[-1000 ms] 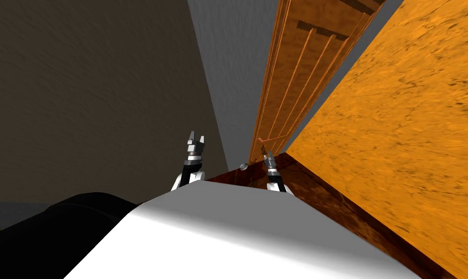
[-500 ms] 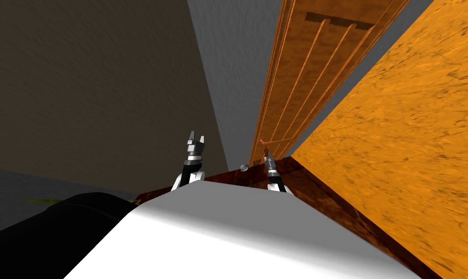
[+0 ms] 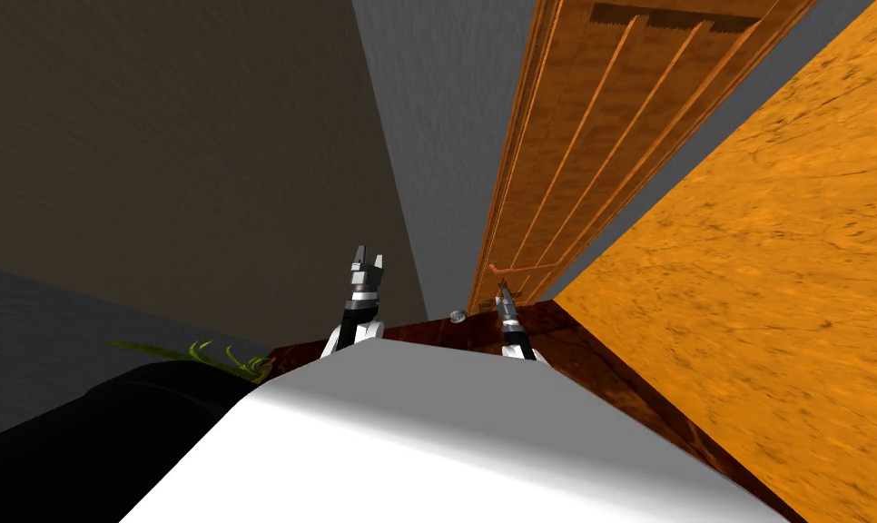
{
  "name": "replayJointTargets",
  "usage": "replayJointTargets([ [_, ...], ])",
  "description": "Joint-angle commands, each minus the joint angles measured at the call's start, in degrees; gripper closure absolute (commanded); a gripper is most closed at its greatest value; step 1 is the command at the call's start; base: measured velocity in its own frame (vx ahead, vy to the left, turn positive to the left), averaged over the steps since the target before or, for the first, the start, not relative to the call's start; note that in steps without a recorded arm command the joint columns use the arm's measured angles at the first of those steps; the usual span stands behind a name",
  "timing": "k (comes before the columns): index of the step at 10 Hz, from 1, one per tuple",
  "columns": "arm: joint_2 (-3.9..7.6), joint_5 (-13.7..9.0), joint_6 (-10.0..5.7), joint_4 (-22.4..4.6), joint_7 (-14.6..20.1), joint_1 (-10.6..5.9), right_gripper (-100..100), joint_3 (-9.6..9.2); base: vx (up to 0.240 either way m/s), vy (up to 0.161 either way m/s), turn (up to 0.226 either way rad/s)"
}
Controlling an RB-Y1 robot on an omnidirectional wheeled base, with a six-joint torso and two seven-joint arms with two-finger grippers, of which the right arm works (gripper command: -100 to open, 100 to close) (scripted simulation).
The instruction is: Pull the door open
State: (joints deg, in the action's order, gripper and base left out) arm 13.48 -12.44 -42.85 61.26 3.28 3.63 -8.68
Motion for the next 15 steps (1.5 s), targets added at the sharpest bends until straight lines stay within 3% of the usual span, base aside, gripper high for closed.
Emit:
replayJointTargets([
  [1,0.28,-0.44,-0.44,-1.77,0.19,-0.59,-100,-0.22,0.035,-0.111,0.138],
  [7,1.47,-2.59,-2.58,-10.72,0.93,-3.81,-100,-1.24,0.027,-0.144,0.191],
  [15,2.72,-5.00,-4.98,-20.74,1.76,-7.42,-100,-2.38,0.015,-0.145,0.164],
])
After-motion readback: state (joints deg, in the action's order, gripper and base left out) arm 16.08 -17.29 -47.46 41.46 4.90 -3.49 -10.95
